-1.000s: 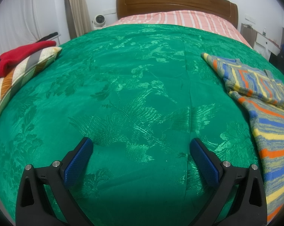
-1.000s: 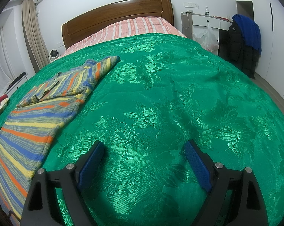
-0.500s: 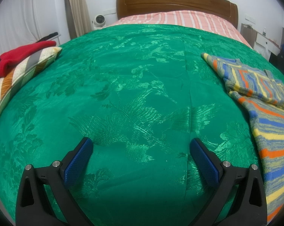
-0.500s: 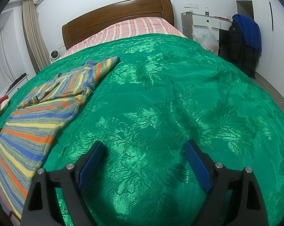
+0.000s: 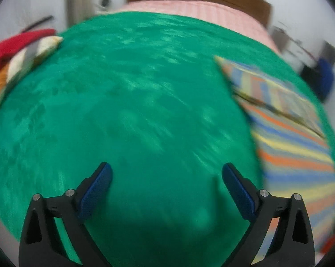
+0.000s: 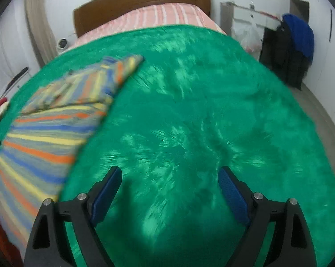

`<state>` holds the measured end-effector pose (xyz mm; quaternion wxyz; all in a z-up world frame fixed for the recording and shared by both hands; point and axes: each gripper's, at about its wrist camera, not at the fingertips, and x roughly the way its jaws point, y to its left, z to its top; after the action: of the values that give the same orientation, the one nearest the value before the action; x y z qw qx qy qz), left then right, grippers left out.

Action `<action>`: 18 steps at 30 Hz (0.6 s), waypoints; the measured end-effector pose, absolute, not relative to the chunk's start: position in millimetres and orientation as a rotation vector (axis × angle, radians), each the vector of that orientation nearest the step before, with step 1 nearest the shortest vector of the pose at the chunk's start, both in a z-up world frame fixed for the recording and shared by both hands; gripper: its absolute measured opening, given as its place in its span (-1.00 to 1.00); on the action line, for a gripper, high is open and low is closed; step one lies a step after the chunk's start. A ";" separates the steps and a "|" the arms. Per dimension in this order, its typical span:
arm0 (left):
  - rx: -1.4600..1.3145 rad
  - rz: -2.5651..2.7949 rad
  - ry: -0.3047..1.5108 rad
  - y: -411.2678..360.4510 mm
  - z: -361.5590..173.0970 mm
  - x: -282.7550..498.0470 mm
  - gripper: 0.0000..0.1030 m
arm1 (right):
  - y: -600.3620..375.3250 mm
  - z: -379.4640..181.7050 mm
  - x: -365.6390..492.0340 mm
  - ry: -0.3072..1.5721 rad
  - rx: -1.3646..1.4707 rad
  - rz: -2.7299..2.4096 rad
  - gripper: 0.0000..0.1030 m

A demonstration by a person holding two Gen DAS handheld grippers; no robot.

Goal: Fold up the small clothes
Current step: 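Move to the sweater hem and grasp it with the left gripper while the right gripper grasps it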

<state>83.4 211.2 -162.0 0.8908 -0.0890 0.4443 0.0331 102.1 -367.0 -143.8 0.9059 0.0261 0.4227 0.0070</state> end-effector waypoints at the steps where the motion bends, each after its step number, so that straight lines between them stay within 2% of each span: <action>1: -0.172 0.020 0.959 201.1 -161.8 71.8 0.93 | -363.7 -132.1 92.0 0.860 0.053 0.053 0.70; 5: -0.042 -0.116 1.086 144.8 -174.4 24.4 0.83 | -333.6 -108.8 44.5 0.948 0.047 0.264 0.70; 9: 0.185 -0.010 1.049 104.6 -172.8 10.1 0.82 | -300.9 -123.2 3.4 1.036 -0.002 0.352 0.70; 18: 0.199 0.067 1.040 93.7 -169.0 19.8 0.82 | -279.8 -156.2 -9.4 1.079 0.041 0.327 0.70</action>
<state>19.8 93.7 -169.0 0.8625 0.0948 0.4961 0.0320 -9.4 -279.8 -156.2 0.8451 0.0196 0.5113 0.1550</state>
